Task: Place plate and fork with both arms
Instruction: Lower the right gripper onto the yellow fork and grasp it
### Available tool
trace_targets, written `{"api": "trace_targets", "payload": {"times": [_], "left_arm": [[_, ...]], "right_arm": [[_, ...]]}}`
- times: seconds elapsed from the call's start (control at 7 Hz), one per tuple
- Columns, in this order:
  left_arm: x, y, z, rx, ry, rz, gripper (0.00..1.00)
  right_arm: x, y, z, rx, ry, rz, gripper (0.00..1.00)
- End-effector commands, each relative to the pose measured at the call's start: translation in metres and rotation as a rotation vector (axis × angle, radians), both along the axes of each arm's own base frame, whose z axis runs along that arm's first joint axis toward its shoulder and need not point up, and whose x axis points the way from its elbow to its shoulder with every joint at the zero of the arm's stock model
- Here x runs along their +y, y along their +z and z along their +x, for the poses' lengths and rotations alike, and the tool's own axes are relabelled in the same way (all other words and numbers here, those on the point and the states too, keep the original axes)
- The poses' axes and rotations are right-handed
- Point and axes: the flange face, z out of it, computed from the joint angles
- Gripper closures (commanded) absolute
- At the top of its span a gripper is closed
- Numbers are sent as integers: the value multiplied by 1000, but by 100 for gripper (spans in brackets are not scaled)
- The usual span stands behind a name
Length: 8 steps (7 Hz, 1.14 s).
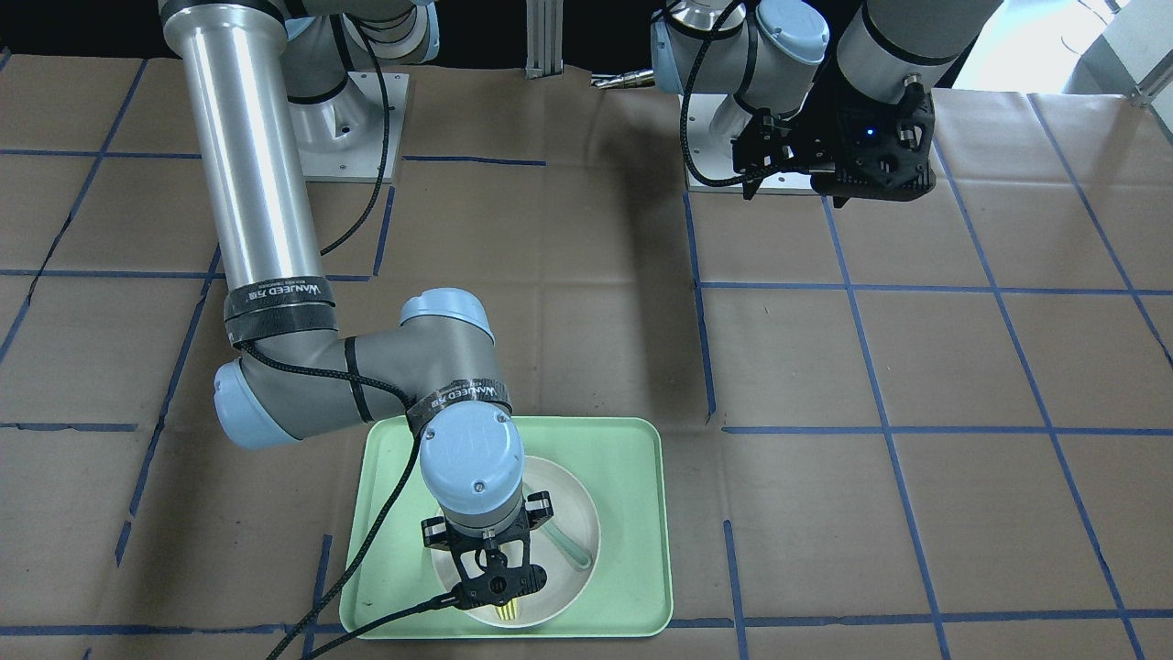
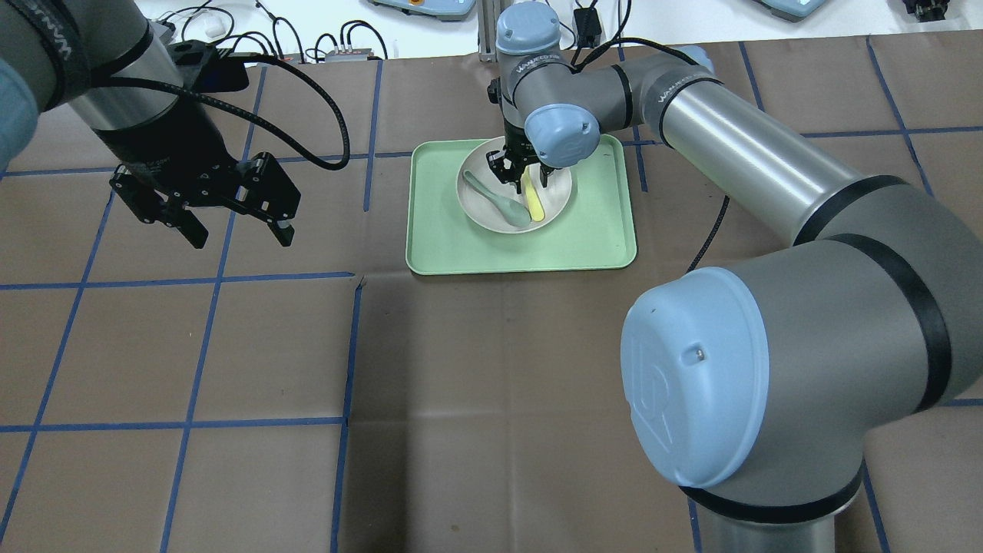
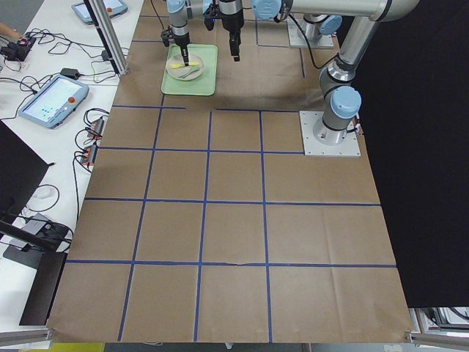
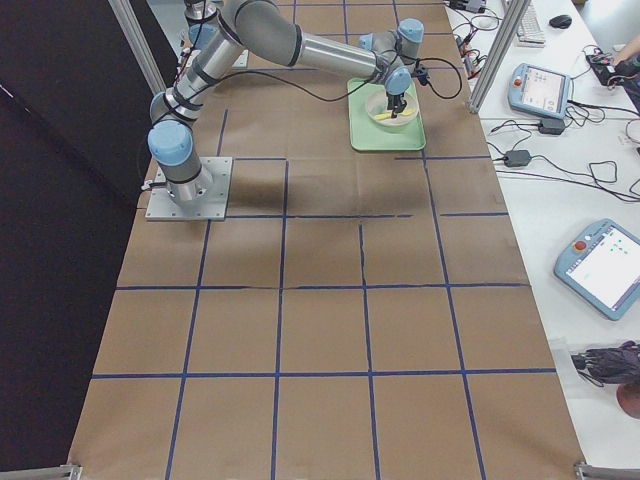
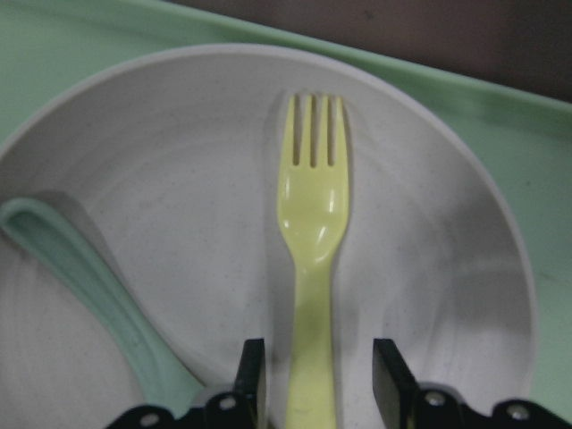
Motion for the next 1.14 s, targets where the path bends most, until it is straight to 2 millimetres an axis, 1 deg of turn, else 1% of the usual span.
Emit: {"api": "trace_targets", "payload": {"times": [0.0, 0.14, 0.43, 1.0], "left_arm": [[0, 0, 0, -2, -1, 0, 0], [0, 0, 0, -2, -1, 0, 0], [0, 0, 0, -2, -1, -2, 0], [0, 0, 0, -1, 1, -2, 0]], "right_arm": [[1, -11, 3, 4, 5, 11, 50], [0, -9, 4, 1, 5, 9, 53], [0, -7, 4, 0, 5, 6, 69], [-3, 5, 1, -7, 0, -11, 96]]}}
